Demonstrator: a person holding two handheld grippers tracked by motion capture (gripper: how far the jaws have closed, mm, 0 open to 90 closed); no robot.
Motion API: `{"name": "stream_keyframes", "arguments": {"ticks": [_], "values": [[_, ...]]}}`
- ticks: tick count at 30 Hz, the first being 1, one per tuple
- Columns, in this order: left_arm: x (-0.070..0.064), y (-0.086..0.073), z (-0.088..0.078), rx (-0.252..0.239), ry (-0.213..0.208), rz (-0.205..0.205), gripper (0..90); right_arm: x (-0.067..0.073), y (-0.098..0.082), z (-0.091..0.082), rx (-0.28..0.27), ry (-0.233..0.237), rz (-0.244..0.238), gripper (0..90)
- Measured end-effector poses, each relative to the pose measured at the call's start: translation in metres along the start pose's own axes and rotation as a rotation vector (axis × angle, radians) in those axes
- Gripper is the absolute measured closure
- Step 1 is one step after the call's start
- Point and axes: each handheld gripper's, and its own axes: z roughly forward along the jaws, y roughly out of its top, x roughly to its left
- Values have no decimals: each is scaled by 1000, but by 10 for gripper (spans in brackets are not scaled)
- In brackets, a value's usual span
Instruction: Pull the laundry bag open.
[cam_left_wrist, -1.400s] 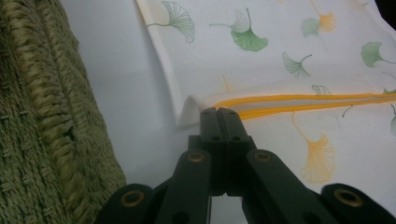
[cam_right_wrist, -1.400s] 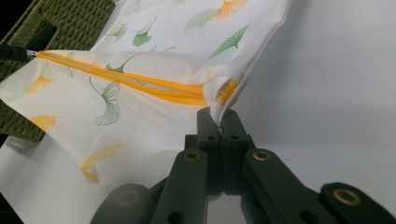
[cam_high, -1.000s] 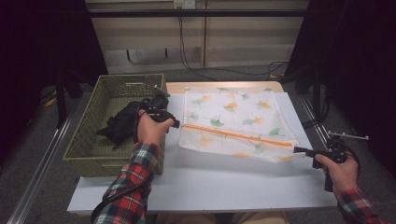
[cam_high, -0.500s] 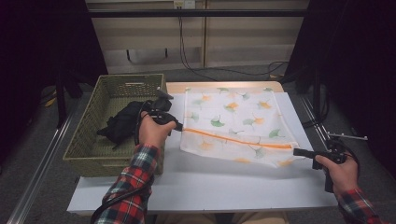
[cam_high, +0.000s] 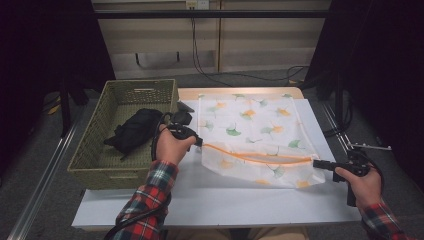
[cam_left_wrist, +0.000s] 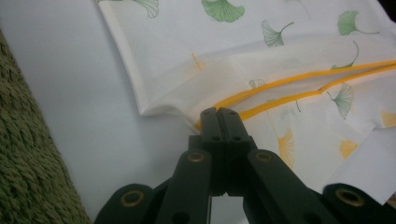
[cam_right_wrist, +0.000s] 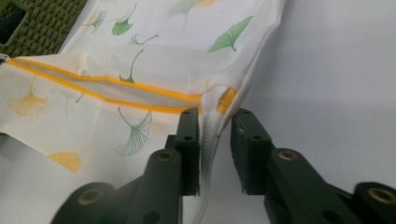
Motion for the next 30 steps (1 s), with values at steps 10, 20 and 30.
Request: {"name": "stream_keyframes", "arguments": {"ticks": [10,20,30], "values": [[-4,-6,8,8,-7,7,900,3,3,3,-66,-12,-29,482],[-13,-11,16,14,-15,36,889,8,6,8,-88,-13,-68,420],[-13,-17,27,15,-52,30,843,13,7,13,-87,-31,-125,365]]}}
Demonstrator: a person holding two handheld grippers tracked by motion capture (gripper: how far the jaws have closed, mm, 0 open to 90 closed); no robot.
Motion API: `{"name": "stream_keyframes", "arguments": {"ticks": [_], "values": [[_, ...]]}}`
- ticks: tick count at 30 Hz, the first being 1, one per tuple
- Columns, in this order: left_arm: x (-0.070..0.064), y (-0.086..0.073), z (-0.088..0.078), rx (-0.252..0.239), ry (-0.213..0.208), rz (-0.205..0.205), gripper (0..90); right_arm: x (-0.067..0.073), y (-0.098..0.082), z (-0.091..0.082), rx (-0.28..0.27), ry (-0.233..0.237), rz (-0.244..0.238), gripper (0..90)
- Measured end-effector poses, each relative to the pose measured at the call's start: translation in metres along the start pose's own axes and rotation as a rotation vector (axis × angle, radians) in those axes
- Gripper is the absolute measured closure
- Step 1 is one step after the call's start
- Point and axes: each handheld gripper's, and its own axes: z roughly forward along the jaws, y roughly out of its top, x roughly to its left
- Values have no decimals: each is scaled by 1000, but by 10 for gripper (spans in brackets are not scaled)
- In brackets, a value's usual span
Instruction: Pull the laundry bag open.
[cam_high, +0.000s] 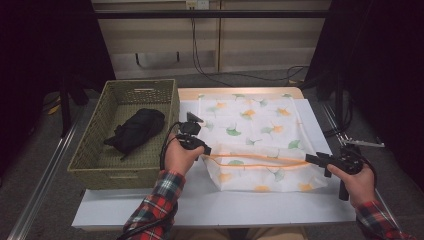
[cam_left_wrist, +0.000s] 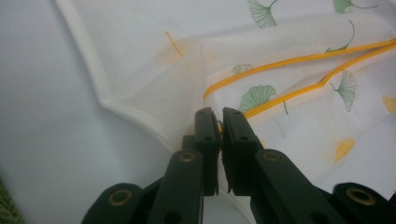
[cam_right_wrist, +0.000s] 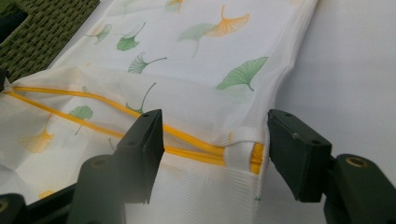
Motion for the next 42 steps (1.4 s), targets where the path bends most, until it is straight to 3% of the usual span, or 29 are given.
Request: {"name": "stream_keyframes", "arguments": {"ticks": [6,17,19,21,26,33,38,42], "values": [[-2,-1,4,-1,-13,2,779,1,-1,1,2,-7,-13,355],[-9,-2,10,-34,-5,9,473,3,-1,3,7,-4,-20,337],[-10,-2,11,-37,8,29,414,4,-1,2,5,-5,-24,336],[-12,-3,13,-49,11,15,362,4,-1,2,1,-3,-33,333],[-12,-4,18,-35,22,23,244,5,0,3,8,-6,-46,318],[-11,-6,20,-48,37,40,156,7,2,2,7,-19,-85,279],[-12,-7,22,-54,29,43,97,10,4,2,12,-40,-130,266],[-11,-8,24,-48,19,42,66,12,5,3,16,-39,-136,252]]}}
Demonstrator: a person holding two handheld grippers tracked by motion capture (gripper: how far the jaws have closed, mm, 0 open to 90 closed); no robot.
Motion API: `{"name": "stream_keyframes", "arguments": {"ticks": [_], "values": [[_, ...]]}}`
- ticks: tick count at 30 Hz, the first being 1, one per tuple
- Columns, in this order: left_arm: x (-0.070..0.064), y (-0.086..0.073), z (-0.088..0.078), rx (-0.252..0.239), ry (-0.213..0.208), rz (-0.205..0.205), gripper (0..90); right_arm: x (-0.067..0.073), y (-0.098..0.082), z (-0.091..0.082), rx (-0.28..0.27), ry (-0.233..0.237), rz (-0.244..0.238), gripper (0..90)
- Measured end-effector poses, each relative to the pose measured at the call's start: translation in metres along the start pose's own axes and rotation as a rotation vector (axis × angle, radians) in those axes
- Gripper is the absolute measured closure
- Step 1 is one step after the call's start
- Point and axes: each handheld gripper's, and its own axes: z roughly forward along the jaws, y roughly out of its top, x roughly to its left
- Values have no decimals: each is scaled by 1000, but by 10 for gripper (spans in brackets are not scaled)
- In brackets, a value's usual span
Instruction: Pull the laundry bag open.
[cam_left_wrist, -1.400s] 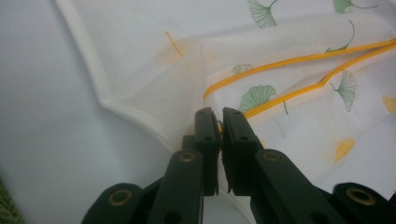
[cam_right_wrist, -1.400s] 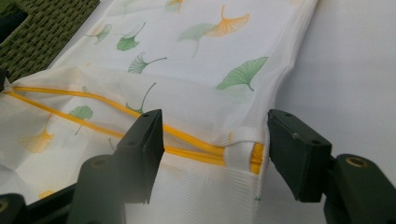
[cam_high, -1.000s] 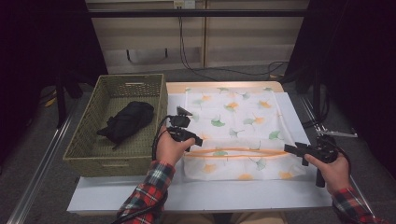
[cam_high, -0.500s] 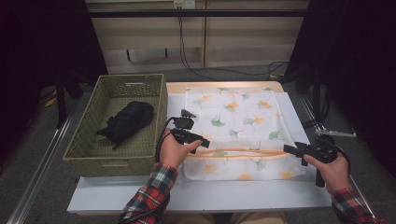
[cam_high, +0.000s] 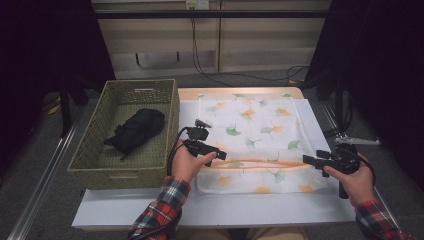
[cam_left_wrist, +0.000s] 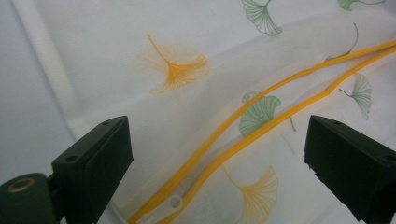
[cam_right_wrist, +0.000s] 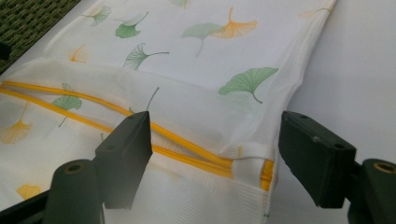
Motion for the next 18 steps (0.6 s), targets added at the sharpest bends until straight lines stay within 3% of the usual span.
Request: {"name": "stream_keyframes", "arguments": {"ticks": [11,12,18], "values": [[1,-1,0,2,-4,0,32,1,7,-4,3,19,-21,229],[0,-1,1,-10,-3,-17,32,2,7,-4,5,18,-22,229],[0,-1,2,7,-4,-9,32,10,10,-4,11,27,-41,228]]}}
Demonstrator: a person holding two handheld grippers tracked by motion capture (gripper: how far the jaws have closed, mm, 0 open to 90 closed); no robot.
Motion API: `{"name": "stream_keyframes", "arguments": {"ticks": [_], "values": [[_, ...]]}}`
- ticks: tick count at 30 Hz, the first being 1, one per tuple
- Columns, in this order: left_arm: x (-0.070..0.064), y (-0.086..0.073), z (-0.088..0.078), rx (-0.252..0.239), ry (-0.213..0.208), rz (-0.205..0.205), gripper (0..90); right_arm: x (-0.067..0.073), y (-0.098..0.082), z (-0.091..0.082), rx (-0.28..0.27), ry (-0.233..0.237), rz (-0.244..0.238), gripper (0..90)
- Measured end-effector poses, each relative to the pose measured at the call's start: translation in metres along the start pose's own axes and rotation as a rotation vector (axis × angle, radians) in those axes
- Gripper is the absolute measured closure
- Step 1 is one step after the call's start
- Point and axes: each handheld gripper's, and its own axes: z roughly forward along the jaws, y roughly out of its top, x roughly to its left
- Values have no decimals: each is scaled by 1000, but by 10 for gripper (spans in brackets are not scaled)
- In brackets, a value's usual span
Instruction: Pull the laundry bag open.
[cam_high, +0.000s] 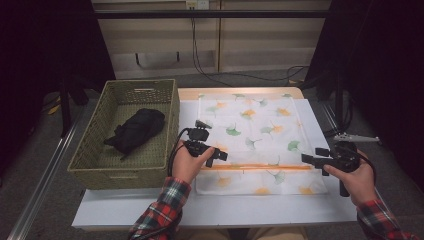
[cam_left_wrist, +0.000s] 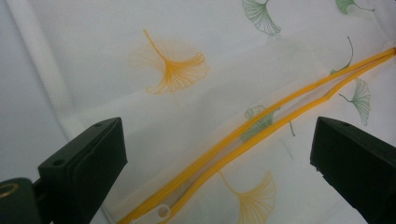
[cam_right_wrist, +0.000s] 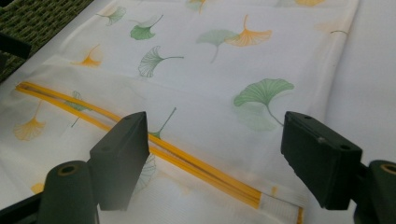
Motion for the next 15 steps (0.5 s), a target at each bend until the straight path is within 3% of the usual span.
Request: {"name": "stream_keyframes", "arguments": {"ticks": [11,15], "values": [[-1,-1,1,-14,-1,-1,31,23,5,21,71,11,-60,243],[-3,-1,1,-7,-7,5,31,34,7,31,82,35,-91,251]]}}
